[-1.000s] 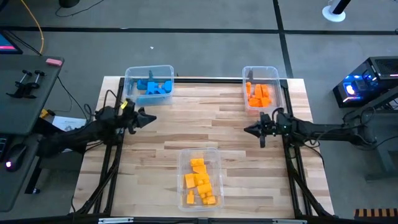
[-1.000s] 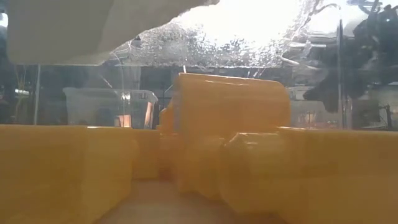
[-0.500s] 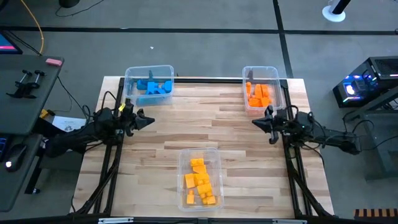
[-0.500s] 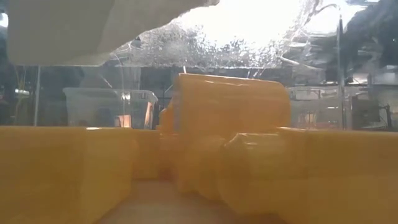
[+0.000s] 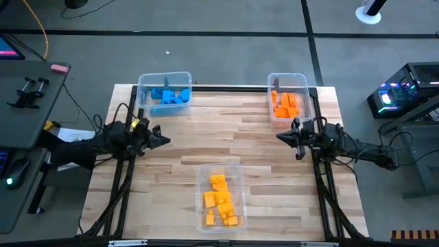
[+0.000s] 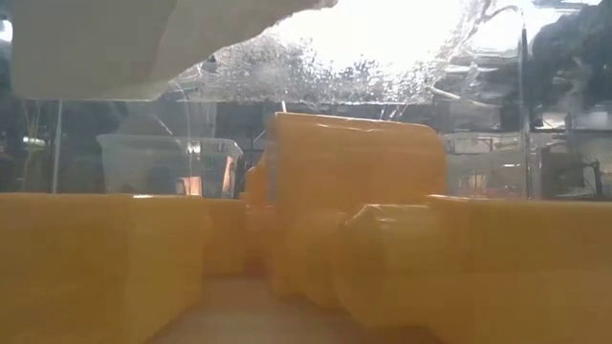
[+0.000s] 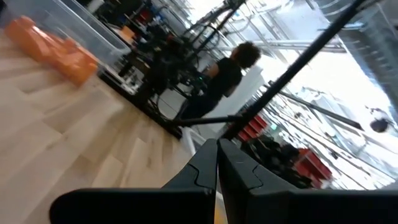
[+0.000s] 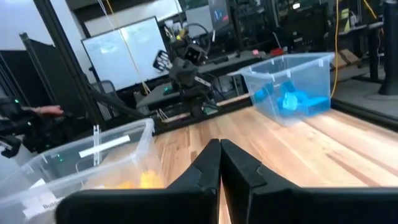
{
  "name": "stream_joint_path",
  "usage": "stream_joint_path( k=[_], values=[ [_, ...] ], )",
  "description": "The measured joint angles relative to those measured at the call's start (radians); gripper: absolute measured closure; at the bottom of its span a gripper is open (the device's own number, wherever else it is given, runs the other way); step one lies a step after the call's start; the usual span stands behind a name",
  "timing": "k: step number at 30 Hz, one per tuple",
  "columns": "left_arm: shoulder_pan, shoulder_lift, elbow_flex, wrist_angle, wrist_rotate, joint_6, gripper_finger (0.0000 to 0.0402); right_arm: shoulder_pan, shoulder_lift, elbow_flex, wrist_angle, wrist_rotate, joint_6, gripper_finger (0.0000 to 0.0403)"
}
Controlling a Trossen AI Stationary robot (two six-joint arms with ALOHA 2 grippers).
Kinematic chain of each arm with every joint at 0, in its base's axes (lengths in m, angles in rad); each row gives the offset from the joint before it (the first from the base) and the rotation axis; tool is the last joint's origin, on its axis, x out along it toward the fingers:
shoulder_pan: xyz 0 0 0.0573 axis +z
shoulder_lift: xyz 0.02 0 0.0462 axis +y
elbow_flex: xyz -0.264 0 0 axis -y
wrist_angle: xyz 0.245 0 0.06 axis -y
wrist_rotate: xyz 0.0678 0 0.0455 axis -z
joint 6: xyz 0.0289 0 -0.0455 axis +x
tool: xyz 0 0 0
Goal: Sort blocks
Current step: Return to Home Position
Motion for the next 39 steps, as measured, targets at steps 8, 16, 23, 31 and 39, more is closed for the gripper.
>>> stream_joint_path(
  k=[8, 16, 23, 31, 39],
  values=[
    [-0.093, 0.0, 0.0, -0.014, -0.006, 0.0, 0.0398, 0.0, 0.0, 0.0, -0.053, 0.0, 0.0, 0.0398],
    [-0.207, 0.0, 0.0, -0.066, 0.027, 0.66, 0.0398, 0.0, 0.0, 0.0, -0.051, 0.0, 0.0, 0.0398],
    [-0.207, 0.0, 0.0, -0.073, 0.001, 0.757, 0.0398, 0.0, 0.0, 0.0, -0.051, 0.0, 0.0, 0.0398],
    [-0.179, 0.0, 0.0, -0.074, 0.0, 0.716, 0.0398, 0.0, 0.0, 0.0, -0.051, 0.0, 0.0, 0.0398],
    [-0.179, 0.0, 0.0, -0.074, 0.0, 0.716, 0.0398, 0.0, 0.0, 0.0, -0.051, 0.0, 0.0, 0.0398]
  ],
)
